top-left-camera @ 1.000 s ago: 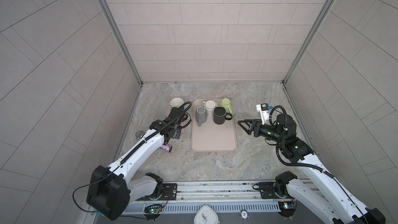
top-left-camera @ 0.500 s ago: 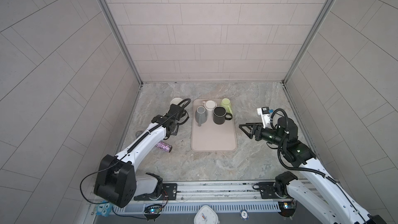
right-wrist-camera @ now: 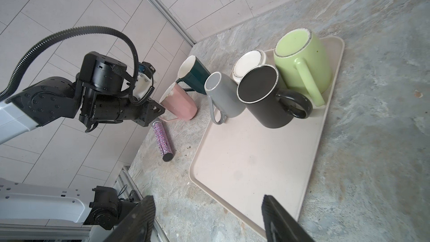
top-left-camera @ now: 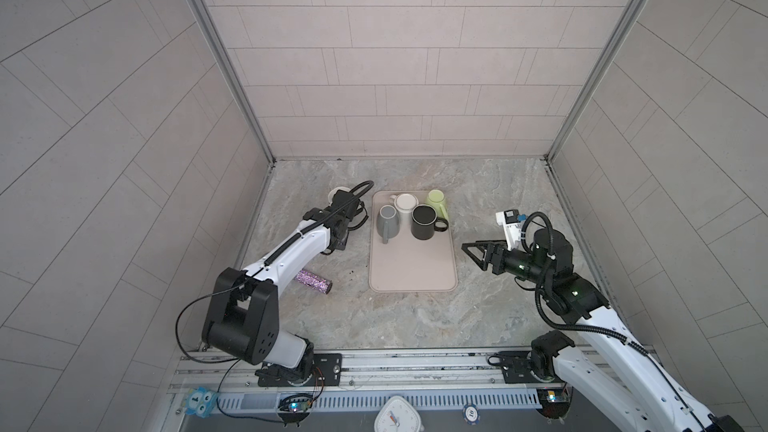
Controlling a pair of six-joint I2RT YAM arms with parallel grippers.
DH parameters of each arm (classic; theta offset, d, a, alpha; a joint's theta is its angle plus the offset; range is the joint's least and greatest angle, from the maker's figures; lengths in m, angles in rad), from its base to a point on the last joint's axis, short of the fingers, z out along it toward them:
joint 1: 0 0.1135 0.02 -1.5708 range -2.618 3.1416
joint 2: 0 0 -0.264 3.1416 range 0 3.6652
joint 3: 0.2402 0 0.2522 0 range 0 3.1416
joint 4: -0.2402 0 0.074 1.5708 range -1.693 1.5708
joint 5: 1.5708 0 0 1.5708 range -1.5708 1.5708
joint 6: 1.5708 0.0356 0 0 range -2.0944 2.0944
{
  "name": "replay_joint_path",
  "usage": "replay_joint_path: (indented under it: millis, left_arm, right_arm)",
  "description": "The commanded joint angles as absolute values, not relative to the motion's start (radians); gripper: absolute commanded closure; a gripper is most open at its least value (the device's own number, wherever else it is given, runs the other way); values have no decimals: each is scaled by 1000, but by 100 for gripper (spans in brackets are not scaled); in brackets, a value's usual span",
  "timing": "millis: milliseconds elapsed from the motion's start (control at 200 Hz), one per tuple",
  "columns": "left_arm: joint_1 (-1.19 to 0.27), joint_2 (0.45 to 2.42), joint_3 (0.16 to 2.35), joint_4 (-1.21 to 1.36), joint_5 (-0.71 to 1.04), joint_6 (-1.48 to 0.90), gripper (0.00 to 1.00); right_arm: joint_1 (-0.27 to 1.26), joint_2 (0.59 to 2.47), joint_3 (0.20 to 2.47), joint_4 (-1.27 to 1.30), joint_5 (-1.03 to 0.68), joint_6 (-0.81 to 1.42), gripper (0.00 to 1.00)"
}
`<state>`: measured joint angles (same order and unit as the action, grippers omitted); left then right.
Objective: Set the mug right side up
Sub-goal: 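Lower the upright pink mug with the left gripper beside the dark green mug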
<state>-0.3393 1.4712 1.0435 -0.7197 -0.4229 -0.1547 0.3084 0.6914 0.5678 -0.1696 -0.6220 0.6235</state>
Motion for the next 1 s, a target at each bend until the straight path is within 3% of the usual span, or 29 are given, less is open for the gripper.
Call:
replay_joint_path:
  millis: [0, 991]
  left_arm:
    - [-334, 1425, 1038, -679, -465, -193, 100]
    - [-465, 1438, 988, -650, -579, -307, 100]
  right_arm:
    - [309, 680, 571, -181, -611, 599, 26]
    - [310, 681, 563, -188, -606, 584, 26]
